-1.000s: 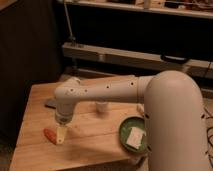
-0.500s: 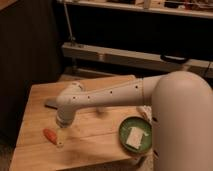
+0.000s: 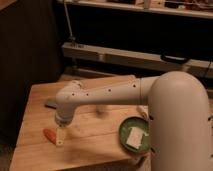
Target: Place the pepper in the ceramic cup
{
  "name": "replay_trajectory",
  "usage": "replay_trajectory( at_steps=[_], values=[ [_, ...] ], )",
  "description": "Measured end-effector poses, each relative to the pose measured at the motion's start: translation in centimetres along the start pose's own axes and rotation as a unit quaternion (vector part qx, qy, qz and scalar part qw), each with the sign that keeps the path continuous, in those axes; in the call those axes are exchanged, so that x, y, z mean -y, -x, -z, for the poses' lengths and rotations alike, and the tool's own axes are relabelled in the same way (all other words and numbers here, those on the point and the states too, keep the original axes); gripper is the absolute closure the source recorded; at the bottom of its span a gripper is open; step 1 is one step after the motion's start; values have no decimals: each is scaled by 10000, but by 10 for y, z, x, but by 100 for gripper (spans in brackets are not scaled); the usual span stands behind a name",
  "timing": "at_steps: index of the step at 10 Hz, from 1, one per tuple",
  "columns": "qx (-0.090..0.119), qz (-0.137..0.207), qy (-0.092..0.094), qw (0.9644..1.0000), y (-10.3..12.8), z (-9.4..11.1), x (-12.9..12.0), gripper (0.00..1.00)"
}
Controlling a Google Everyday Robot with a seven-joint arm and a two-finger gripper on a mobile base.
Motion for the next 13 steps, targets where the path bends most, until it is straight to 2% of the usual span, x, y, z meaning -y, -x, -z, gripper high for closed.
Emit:
replay_trajectory(
  at_steps=[1,3,5,8,11,13],
  values=[
    [204,138,-82,9997,0,-3,1,2],
    [344,313,-172,9988,1,-10,1,2],
    [468,295,-243,9982,-3,-17,4,2],
    [436,268,-306,9982,-5,-31,3,2],
    [328,239,-273,9988,-3,-48,2,2],
    [328,180,-228,9990,-3,-59,2,2]
  ],
)
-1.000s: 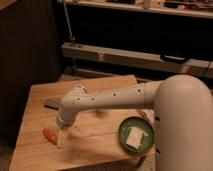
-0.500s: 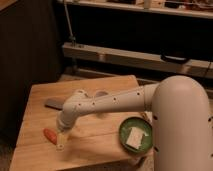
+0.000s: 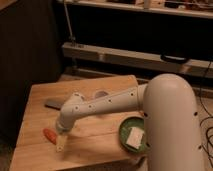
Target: Place the pepper in the ceramic cup
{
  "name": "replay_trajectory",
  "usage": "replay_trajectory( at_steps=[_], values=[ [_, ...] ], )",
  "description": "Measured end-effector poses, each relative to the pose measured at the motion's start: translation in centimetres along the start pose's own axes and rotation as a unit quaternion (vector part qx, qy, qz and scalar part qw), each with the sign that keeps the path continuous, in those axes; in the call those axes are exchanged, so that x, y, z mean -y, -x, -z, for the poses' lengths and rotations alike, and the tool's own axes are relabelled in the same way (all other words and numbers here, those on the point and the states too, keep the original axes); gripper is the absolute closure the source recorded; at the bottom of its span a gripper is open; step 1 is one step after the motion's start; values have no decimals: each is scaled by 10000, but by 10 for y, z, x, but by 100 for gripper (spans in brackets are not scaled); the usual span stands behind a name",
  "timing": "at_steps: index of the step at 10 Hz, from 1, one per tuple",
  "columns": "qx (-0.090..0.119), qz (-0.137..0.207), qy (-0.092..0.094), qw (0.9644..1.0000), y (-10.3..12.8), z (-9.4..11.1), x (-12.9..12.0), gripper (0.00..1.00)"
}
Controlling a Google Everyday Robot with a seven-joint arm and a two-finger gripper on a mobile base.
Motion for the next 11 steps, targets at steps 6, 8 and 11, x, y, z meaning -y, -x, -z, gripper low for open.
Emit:
replay_trajectory(
  at_steps=[6,8,11],
  values=[
    [163,-153,-78,9997,-2,-12,-2,2],
    [228,-190,-92,9995,-4,-14,-2,2],
    [318,-239,7,9992,-8,-18,-3,2]
  ],
)
